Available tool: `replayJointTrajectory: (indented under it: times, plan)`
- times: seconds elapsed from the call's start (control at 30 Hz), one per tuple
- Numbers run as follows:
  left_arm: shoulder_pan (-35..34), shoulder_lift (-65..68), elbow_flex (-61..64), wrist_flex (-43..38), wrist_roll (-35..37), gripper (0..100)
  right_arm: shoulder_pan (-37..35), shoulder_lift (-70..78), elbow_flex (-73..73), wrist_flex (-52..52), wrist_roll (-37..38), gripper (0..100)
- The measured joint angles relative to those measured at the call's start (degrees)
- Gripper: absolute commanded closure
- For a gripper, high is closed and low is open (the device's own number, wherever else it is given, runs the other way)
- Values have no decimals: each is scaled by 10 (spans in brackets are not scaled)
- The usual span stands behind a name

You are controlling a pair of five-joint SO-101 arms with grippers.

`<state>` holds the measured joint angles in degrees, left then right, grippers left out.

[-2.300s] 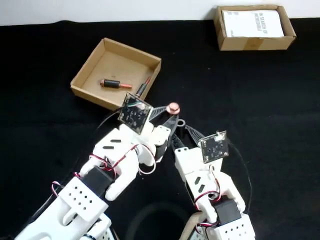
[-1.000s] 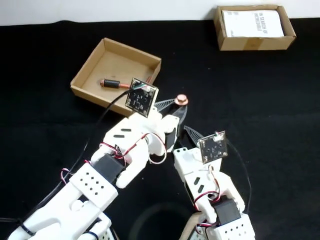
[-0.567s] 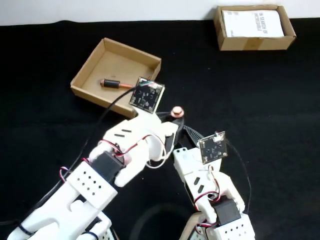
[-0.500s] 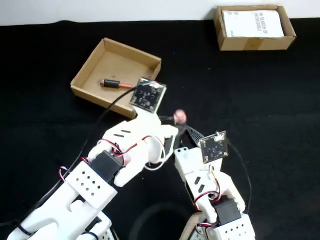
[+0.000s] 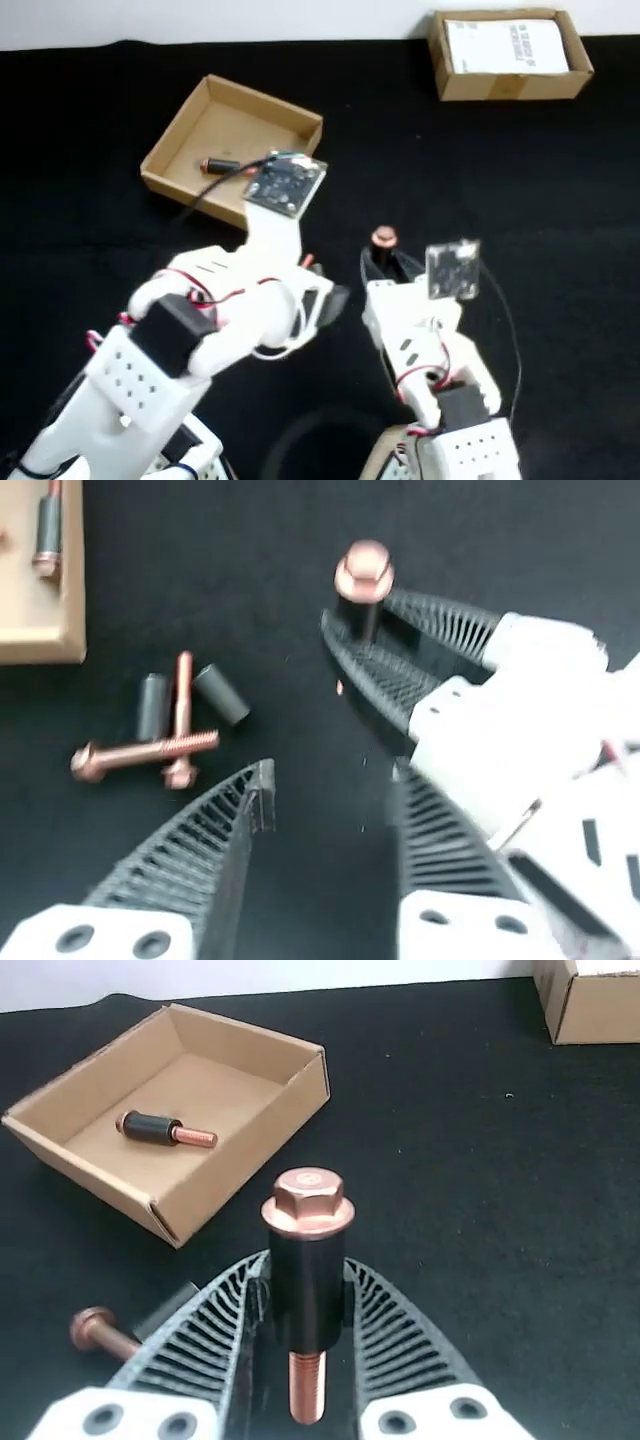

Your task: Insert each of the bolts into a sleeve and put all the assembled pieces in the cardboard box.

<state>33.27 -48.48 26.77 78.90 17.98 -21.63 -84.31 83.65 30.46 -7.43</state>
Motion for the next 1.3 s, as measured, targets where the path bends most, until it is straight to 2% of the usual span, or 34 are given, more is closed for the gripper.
replayJointTrajectory:
  times: [0.13,0.27,0.37,0.6,0.83,1.13,1.3]
  plan:
    - [-68,0,-10,25,-1,981,0,187,-140,1,-1,992]
    - [-174,0,-10,26,-1,981,0,375,-312,35,31,992]
    - [-265,0,-10,26,-1,981,-18,513,-448,68,92,992]
    - [-457,0,33,26,-1,981,-61,808,-732,108,296,992]
    - [-527,0,130,8,-1,991,-69,1061,-971,108,469,992]
    - [-611,0,296,-185,1,992,-117,1283,-1178,110,607,992]
    - [-615,0,348,-233,1,992,-139,1374,-1284,111,645,992]
